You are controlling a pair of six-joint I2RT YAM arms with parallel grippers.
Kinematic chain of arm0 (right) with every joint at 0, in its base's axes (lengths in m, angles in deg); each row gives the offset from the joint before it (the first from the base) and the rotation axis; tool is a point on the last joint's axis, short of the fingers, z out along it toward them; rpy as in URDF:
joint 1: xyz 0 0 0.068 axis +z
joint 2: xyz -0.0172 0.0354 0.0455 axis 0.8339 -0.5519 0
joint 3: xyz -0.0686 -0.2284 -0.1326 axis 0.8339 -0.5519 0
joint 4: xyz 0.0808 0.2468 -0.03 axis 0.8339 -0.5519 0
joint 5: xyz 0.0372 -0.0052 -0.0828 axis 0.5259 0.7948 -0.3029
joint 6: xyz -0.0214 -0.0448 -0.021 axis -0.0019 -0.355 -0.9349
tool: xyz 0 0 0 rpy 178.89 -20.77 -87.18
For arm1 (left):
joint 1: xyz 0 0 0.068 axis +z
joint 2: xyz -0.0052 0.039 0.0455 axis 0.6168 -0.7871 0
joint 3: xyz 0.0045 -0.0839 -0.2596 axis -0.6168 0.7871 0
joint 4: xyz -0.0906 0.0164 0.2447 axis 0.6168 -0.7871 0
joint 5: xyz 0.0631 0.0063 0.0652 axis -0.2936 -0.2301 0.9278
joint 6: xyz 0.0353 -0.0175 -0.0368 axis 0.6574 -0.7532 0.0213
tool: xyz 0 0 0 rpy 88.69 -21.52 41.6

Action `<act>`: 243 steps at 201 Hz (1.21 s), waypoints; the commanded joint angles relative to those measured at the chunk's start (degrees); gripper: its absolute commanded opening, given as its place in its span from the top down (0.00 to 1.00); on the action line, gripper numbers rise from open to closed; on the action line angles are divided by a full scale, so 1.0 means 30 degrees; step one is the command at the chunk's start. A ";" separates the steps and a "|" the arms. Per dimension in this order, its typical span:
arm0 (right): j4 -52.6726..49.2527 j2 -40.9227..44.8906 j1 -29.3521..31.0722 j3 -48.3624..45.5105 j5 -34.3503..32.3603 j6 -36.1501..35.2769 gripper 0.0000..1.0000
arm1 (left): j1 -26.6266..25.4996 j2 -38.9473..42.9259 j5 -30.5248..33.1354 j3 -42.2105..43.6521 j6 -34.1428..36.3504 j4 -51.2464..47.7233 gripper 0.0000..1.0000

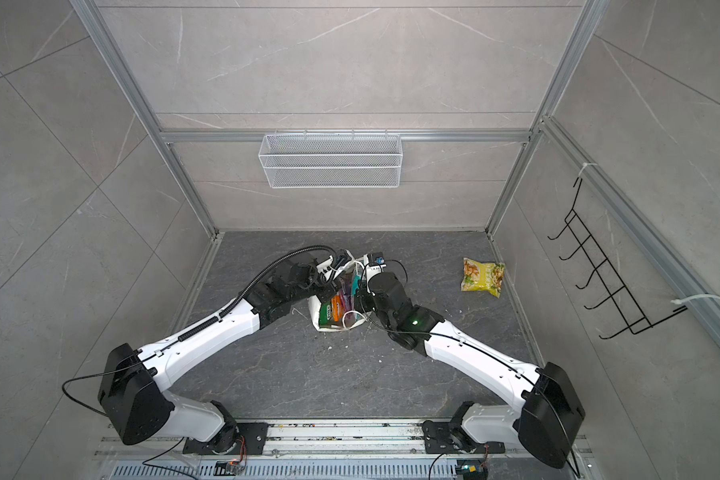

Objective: Take the snacks out of the paper bag
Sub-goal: 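Grasp the teal Fox's candy packet and lift it out with the right gripper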

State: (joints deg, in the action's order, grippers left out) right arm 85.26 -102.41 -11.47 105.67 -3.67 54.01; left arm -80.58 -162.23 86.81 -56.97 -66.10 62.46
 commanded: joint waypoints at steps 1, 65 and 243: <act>0.0777 0.1154 -0.0042 0.0094 0.0091 -0.1179 1.00 | -0.0115 -0.0008 0.0250 -0.0085 -0.0278 0.0615 1.00; 0.0045 0.2790 -0.0323 0.1277 0.1104 -0.2197 1.00 | -0.0105 -0.0233 0.0350 -0.0455 -0.0321 0.0283 1.00; -0.3378 0.7010 -0.2821 0.3068 -0.3288 -0.4530 1.00 | -0.0129 0.0249 0.0502 -0.0249 -0.0353 0.0762 1.00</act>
State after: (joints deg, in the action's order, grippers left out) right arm 76.91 -81.80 -18.40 112.16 -3.08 43.45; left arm -80.61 -162.67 88.38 -56.99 -66.10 63.29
